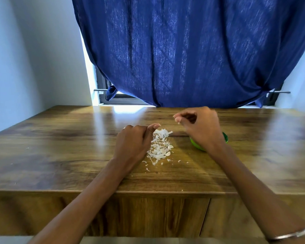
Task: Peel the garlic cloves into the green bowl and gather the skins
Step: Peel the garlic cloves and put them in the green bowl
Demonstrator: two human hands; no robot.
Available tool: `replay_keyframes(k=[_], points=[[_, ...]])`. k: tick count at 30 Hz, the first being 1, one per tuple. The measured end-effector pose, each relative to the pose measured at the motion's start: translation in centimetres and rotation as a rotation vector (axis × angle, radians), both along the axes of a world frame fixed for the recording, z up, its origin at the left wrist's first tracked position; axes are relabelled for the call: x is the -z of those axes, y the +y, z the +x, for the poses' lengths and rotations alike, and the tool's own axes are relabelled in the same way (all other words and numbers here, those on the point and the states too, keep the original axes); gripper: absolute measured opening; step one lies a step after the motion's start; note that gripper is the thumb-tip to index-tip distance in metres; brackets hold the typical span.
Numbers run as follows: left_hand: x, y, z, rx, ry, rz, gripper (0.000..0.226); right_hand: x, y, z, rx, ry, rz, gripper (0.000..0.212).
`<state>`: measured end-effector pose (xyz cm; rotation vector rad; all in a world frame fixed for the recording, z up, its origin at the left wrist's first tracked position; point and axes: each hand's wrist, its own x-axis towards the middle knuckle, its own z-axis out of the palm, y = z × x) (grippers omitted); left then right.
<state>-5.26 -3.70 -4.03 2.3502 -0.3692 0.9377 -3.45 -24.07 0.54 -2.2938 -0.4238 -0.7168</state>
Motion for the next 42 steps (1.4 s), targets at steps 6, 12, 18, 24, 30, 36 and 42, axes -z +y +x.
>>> replay_keyframes(k=[6, 12, 18, 24, 30, 36, 42], points=[[0.2, 0.0, 0.8, 0.109, 0.011, -0.008, 0.042, -1.8, -5.7, 0.3, 0.069, 0.103, -0.139, 0.012], [0.4, -0.2, 1.0, 0.151, 0.001, 0.029, 0.04, -0.7, -7.4, 0.8, 0.132, 0.208, -0.21, 0.02], [0.6, 0.1, 1.3, 0.133, -0.073, -0.081, 0.011, -1.1, -8.0, 1.1, 0.135, 0.228, -0.207, 0.032], [0.6, 0.3, 1.5, -0.037, -0.141, -0.031, 0.02, -2.1, -7.5, 0.6, 0.118, 0.129, -0.144, 0.034], [0.8, 0.8, 1.7, -0.105, -0.073, -0.121, 0.025, -2.2, -2.7, -0.5, -0.052, 0.105, -0.098, 0.025], [1.2, 1.6, 2.3, -0.093, -0.114, -0.15, 0.019, -0.7, 2.7, 1.0, -0.147, 0.239, -0.241, 0.032], [1.5, 2.0, 2.7, -0.099, -0.115, -0.183, 0.028, 0.5, 4.6, 1.4, -0.162, 0.288, -0.358, 0.023]])
